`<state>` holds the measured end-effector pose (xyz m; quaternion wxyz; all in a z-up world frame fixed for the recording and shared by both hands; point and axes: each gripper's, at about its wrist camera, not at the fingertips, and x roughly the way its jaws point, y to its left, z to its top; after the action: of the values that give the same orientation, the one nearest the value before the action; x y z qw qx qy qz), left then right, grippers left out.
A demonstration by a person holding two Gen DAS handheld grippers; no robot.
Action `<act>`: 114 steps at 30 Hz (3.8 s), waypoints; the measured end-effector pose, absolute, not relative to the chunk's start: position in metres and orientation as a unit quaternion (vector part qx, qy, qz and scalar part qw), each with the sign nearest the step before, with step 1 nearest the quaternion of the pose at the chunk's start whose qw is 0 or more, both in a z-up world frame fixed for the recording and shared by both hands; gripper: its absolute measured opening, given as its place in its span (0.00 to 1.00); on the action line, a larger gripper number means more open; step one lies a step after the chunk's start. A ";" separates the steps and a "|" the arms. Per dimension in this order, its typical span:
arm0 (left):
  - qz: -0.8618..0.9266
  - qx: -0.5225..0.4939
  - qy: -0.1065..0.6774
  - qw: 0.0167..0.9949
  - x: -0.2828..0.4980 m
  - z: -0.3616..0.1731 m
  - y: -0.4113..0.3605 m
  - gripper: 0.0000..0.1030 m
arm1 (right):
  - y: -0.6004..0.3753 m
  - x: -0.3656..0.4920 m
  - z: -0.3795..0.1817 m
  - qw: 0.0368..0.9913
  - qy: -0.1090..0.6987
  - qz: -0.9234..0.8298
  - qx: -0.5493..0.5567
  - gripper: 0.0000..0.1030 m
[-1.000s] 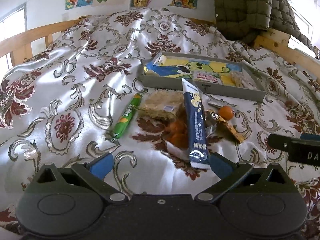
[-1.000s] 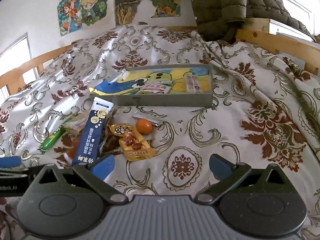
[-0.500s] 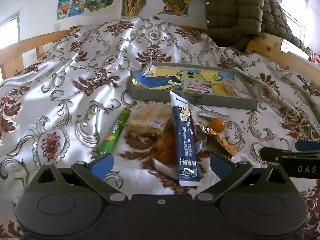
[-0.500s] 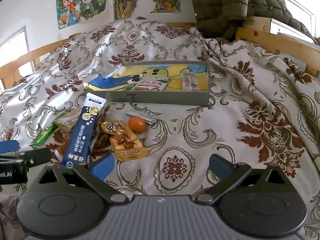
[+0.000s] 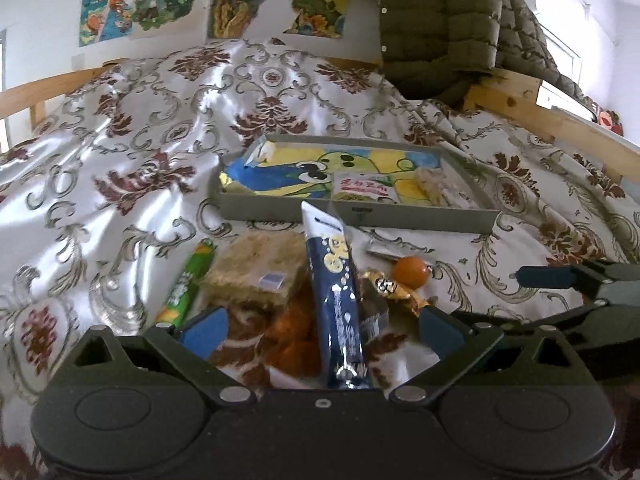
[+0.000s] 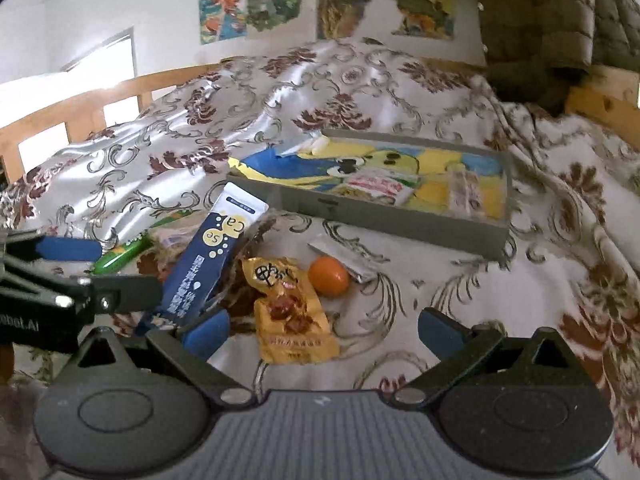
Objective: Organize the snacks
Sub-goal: 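Grasp the blue milk stick with the left tool while the right tool grasps the yellow packet, then carry the milk stick and yellow packet over the grey tray with both tools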
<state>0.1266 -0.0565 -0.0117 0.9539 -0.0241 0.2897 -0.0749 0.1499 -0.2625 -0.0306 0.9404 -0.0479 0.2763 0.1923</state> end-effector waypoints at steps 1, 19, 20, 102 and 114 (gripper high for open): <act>-0.079 -0.026 0.293 0.953 0.131 -0.012 -0.057 0.93 | -0.261 0.151 -0.033 0.941 0.275 0.193 -0.051 0.97; -0.081 -0.069 0.319 0.942 0.163 -0.032 -0.052 0.48 | -0.240 0.171 -0.056 0.925 0.289 0.227 -0.100 0.78; -0.081 -0.069 0.318 0.942 0.163 -0.031 -0.052 0.49 | -0.239 0.172 -0.057 0.924 0.290 0.226 -0.104 0.77; -0.096 0.006 0.255 0.962 0.213 0.029 -0.099 0.30 | -0.253 0.171 -0.019 0.975 0.121 0.170 -0.077 0.01; -0.081 -0.038 0.243 0.966 0.326 0.047 -0.126 0.31 | -0.278 0.243 -0.021 0.982 0.097 0.155 -0.047 0.01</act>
<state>0.3261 -0.1257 0.0468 0.9658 -0.0379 0.2434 -0.0806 0.2430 -0.2784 -0.0207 0.9821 -0.0472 0.0965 0.1546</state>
